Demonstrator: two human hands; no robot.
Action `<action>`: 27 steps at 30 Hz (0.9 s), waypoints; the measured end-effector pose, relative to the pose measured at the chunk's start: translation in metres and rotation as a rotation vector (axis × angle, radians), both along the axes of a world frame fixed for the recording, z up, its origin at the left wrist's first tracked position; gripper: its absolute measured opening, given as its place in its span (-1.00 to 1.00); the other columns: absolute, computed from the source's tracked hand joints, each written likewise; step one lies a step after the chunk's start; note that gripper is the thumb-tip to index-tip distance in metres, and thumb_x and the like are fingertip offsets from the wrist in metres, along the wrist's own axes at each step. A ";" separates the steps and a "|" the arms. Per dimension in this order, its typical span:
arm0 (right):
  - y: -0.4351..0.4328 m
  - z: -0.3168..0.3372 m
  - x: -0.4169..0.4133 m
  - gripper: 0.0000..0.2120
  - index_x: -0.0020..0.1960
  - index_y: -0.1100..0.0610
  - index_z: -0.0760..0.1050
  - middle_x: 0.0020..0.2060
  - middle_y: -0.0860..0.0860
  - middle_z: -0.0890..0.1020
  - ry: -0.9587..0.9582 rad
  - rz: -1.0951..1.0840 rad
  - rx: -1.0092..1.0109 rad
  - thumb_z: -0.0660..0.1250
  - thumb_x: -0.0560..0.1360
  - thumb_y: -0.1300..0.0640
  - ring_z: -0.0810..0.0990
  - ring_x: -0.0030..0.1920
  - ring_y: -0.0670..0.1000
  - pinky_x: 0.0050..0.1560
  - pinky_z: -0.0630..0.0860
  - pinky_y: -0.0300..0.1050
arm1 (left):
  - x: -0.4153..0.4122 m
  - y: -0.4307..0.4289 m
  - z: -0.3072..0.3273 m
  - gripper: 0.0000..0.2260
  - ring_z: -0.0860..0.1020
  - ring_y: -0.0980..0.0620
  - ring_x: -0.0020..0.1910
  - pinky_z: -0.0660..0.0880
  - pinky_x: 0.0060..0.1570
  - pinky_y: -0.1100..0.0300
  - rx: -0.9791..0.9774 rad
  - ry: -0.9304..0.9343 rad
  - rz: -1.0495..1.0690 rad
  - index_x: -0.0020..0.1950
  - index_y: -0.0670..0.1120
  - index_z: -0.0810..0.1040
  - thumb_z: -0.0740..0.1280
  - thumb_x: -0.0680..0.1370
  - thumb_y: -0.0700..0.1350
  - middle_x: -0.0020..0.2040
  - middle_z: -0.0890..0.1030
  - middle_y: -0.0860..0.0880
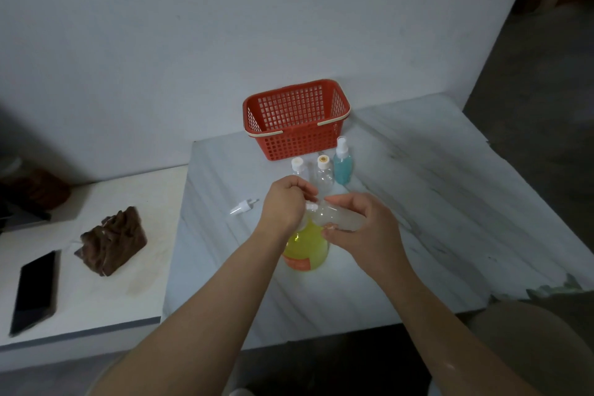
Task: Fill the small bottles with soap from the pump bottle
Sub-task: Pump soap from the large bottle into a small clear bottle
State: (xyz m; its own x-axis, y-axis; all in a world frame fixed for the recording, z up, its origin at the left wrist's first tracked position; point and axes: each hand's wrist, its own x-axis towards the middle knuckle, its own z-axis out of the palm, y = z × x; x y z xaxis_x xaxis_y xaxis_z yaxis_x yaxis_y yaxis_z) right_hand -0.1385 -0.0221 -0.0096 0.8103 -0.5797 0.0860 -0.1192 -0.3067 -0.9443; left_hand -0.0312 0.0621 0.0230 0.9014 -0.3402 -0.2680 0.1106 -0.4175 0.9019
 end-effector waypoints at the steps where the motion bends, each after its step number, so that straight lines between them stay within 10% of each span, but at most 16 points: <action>1: 0.000 0.000 0.000 -0.54 -0.14 -0.24 0.48 -0.08 -0.14 0.60 0.001 -0.001 0.002 0.55 0.22 0.26 0.57 -0.01 -0.12 -0.01 0.48 -0.21 | 0.000 0.000 0.000 -0.68 0.51 0.02 -0.30 0.47 -0.10 0.12 -0.004 0.013 0.001 -0.27 -0.16 0.54 0.04 0.45 -0.41 -0.31 0.57 -0.09; 27: -0.001 -0.017 0.004 -0.58 0.00 -0.06 0.58 -0.09 -0.08 0.63 0.038 -0.002 0.054 0.56 0.18 0.16 0.60 -0.05 -0.04 -0.05 0.56 -0.04 | 0.007 0.002 -0.006 -0.65 0.51 -0.03 -0.22 0.45 -0.10 0.11 0.051 -0.022 -0.119 -0.36 -0.10 0.53 0.05 0.41 -0.41 -0.33 0.57 -0.06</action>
State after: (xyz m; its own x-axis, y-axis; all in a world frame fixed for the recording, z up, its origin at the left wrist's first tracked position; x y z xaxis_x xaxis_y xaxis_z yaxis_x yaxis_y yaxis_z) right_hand -0.1341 -0.0227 -0.0264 0.8115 -0.5839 0.0236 -0.1557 -0.2550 -0.9543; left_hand -0.0244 0.0640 0.0171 0.8613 -0.4315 -0.2683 0.0382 -0.4714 0.8811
